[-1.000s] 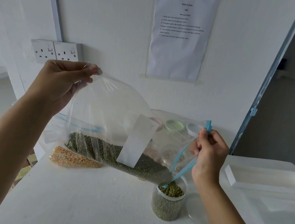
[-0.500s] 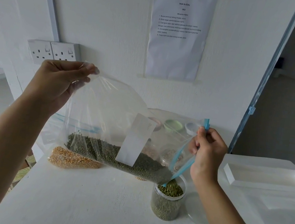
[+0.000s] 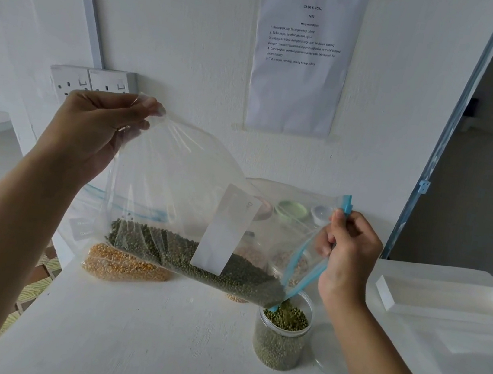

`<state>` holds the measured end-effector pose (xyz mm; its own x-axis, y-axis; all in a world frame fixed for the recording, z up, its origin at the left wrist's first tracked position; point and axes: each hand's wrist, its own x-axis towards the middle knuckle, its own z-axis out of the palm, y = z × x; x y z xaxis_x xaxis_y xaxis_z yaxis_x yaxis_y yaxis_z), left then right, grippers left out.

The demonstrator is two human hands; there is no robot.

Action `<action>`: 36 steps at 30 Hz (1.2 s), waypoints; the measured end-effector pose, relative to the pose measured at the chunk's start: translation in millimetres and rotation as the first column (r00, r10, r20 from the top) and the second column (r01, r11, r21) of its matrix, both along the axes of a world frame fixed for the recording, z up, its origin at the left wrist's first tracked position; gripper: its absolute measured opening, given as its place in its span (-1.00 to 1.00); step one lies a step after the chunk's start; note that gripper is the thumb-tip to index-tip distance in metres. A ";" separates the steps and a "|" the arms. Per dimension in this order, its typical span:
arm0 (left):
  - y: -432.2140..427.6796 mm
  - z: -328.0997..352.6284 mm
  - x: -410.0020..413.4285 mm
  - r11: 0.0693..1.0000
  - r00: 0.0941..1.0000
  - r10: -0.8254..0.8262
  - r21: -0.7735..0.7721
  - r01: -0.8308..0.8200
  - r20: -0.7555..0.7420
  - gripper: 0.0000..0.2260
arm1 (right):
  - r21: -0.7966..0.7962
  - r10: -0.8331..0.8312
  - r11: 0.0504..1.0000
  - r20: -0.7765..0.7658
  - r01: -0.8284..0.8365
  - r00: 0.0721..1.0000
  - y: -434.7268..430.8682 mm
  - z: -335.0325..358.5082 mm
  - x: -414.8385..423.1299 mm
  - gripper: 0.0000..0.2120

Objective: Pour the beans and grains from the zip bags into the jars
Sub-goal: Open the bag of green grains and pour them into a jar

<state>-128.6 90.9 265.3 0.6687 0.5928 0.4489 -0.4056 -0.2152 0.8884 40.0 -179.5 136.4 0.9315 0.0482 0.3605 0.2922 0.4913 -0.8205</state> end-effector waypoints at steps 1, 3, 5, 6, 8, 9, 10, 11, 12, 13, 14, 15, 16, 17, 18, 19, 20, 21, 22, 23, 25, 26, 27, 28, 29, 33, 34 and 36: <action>0.6 0.2 0.1 1.000 1.000 -0.001 0.003 0.001 -0.002 -0.88 | 0.004 0.002 1.000 0.000 -0.002 1.000 -0.2 -0.2 0.0 -0.66; 1.0 0.7 0.6 1.000 1.000 -0.003 0.003 0.003 -0.003 -0.88 | 0.006 0.005 1.000 0.004 -0.006 1.000 -0.7 0.3 -0.7 -0.66; 1.8 0.9 1.1 1.000 1.000 -0.013 -0.007 0.013 -0.001 -0.88 | 0.009 0.005 1.000 0.008 -0.005 1.000 -0.9 1.1 -1.5 -0.67; 3.0 0.6 1.8 1.000 1.000 -0.018 -0.012 0.018 -0.001 -0.88 | 0.011 0.003 1.000 0.007 -0.003 1.000 -0.6 1.1 -0.6 -0.68; 5.0 -0.8 2.5 0.999 1.000 -0.026 -0.028 0.026 0.001 -0.89 | 0.008 0.000 1.000 0.004 0.000 1.000 -1.0 1.2 0.0 -0.69; 5.7 -1.4 2.6 0.999 1.000 -0.029 -0.038 0.029 0.004 -0.90 | 0.010 -0.001 1.000 0.008 0.001 1.000 -0.2 1.4 -0.2 -0.69; 6.3 -2.2 2.5 0.999 1.000 -0.029 -0.041 0.029 0.004 -0.90 | 0.012 -0.002 1.000 0.009 0.002 1.000 0.7 0.9 0.2 -0.68; 6.0 -3.1 2.8 0.999 1.000 -0.025 -0.041 0.025 0.001 -0.91 | 0.009 -0.005 1.000 0.009 0.005 1.000 1.0 0.0 0.7 -0.68; 5.5 -4.1 2.6 0.999 1.000 -0.019 -0.040 0.019 0.002 -0.91 | 0.003 -0.010 1.000 0.010 0.010 1.000 1.0 -0.7 0.4 -0.68; 5.6 -4.4 2.4 0.999 1.000 -0.018 -0.043 0.019 0.007 -0.91 | -0.001 -0.014 1.000 0.014 0.014 1.000 1.5 -1.3 -0.2 -0.69; 5.9 -4.0 2.9 0.999 1.000 -0.022 -0.045 0.022 0.012 -0.91 | 0.001 -0.017 1.000 0.017 0.017 1.000 2.3 -1.3 -0.3 -0.70; 5.8 -3.6 3.6 0.999 1.000 -0.023 -0.043 0.024 0.009 -0.90 | 0.006 -0.020 1.000 0.012 0.019 1.000 2.5 -1.4 0.3 -0.70; 5.7 -3.8 4.2 0.999 1.000 -0.019 -0.038 0.019 0.001 -0.90 | 0.006 -0.026 1.000 0.005 0.025 1.000 2.1 -1.8 1.1 -0.70; 6.3 -4.7 4.7 0.999 1.000 -0.013 -0.034 0.013 -0.005 -0.90 | 0.005 -0.031 1.000 0.005 0.031 1.000 1.9 -2.0 1.4 -0.69; 7.8 -5.7 5.1 0.999 1.000 -0.015 -0.034 0.015 -0.008 -0.90 | 0.006 -0.031 1.000 0.011 0.030 0.999 2.3 -1.9 1.5 -0.69; 8.8 -6.7 5.4 0.999 1.000 -0.021 -0.041 0.021 -0.009 -0.90 | 0.008 -0.027 1.000 0.016 0.027 1.000 2.5 -1.6 1.2 -0.69; 9.3 -7.6 5.1 0.999 1.000 -0.023 -0.048 0.023 -0.008 -0.90 | 0.008 -0.026 1.000 0.018 0.026 0.999 2.2 -1.3 0.9 -0.69; 9.6 -7.9 5.2 0.998 1.000 -0.024 -0.052 0.024 -0.007 -0.90 | 0.009 -0.030 1.000 0.020 0.030 0.999 2.0 -1.1 1.2 -0.69; 10.3 -8.2 5.6 0.998 1.000 -0.026 -0.053 0.025 -0.006 -0.90 | 0.008 -0.034 0.999 0.024 0.034 0.999 2.0 -1.1 1.4 -0.69; 11.0 -8.1 6.1 0.998 1.000 -0.028 -0.052 0.027 -0.003 -0.90 | 0.009 -0.033 0.999 0.028 0.033 0.999 1.9 -1.0 1.6 -0.69; 11.1 -8.3 6.0 0.998 1.000 -0.026 -0.056 0.026 -0.002 -0.90 | 0.007 -0.030 1.000 0.033 0.029 0.999 0.8 -1.1 1.5 -0.67; 11.6 -8.6 6.3 0.998 1.000 -0.028 -0.052 0.028 -0.003 -0.90 | 0.006 -0.031 0.999 0.037 0.031 0.999 0.6 -1.3 1.6 -0.67; 11.6 -8.9 6.5 0.998 0.999 -0.035 -0.046 0.035 -0.004 -0.90 | 0.007 -0.034 0.999 0.041 0.034 0.999 0.3 -1.8 1.7 -0.67; 10.8 -9.6 6.4 0.998 0.999 -0.046 -0.047 0.046 -0.001 -0.90 | 0.007 -0.038 0.999 0.042 0.038 0.998 -0.9 -2.4 1.4 -0.68; 9.9 -10.4 6.2 0.997 0.998 -0.058 -0.051 0.058 0.006 -0.90 | 0.008 -0.042 0.999 0.045 0.042 0.998 -1.7 -2.8 1.1 -0.68; 8.0 -13.5 6.2 0.997 0.999 -0.048 -0.054 0.048 0.000 -0.86 | 0.025 -0.042 0.999 0.031 0.041 0.999 -2.2 -3.0 3.6 -0.66; 8.0 -13.6 6.1 0.997 0.999 -0.054 -0.060 0.054 0.000 -0.88 | 0.029 -0.039 0.999 0.032 0.038 0.999 -2.0 -2.8 3.3 -0.66; 6.6 -12.2 7.1 0.997 0.998 -0.058 -0.051 0.058 -0.008 -0.89 | 0.033 -0.041 0.999 0.031 0.040 0.999 -2.5 -2.4 3.5 -0.66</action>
<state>-121.5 97.4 253.1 0.7064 0.5749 0.4129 -0.4079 -0.1461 0.9013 43.4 -181.9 134.0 0.9205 -0.0013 0.3906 0.3377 0.5052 -0.7942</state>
